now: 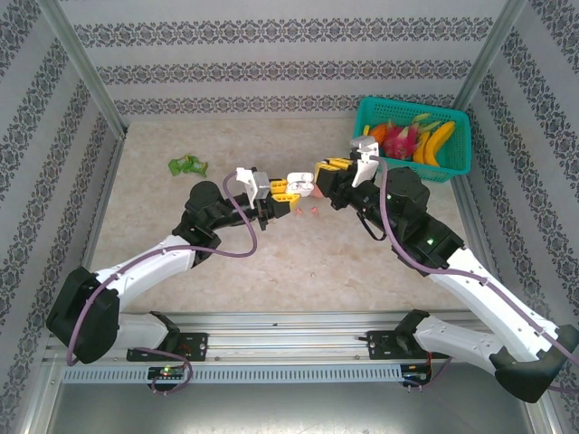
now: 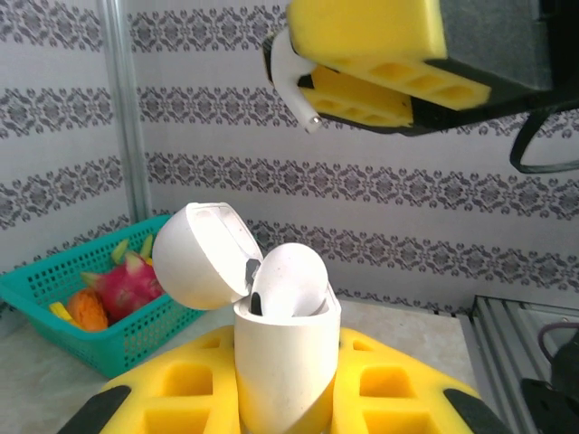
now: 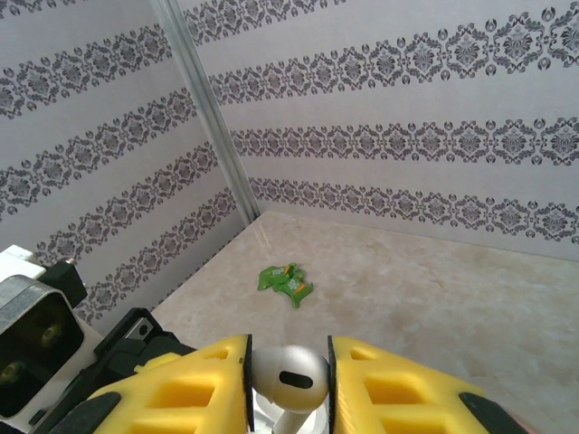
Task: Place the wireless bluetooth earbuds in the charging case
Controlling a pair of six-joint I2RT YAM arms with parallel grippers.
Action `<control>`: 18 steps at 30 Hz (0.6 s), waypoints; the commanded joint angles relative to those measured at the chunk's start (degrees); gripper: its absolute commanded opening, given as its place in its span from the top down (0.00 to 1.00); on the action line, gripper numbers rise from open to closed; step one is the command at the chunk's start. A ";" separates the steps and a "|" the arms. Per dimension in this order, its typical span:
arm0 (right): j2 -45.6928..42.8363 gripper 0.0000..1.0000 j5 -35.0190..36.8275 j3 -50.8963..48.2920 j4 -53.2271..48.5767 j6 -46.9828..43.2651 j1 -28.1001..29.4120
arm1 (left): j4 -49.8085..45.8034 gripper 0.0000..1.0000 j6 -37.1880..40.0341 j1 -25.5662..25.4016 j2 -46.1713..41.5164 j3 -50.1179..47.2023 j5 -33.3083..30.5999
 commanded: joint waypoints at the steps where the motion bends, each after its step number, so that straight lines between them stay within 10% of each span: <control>1: -0.21 0.75 -1.52 -0.40 3.61 -0.69 0.77 | 5.74 1.00 0.80 -0.89 0.58 1.81 -2.89; 18: 3.16 0.76 -1.46 -1.48 4.64 0.74 1.09 | 7.18 1.00 -0.36 -1.28 0.14 2.42 -4.44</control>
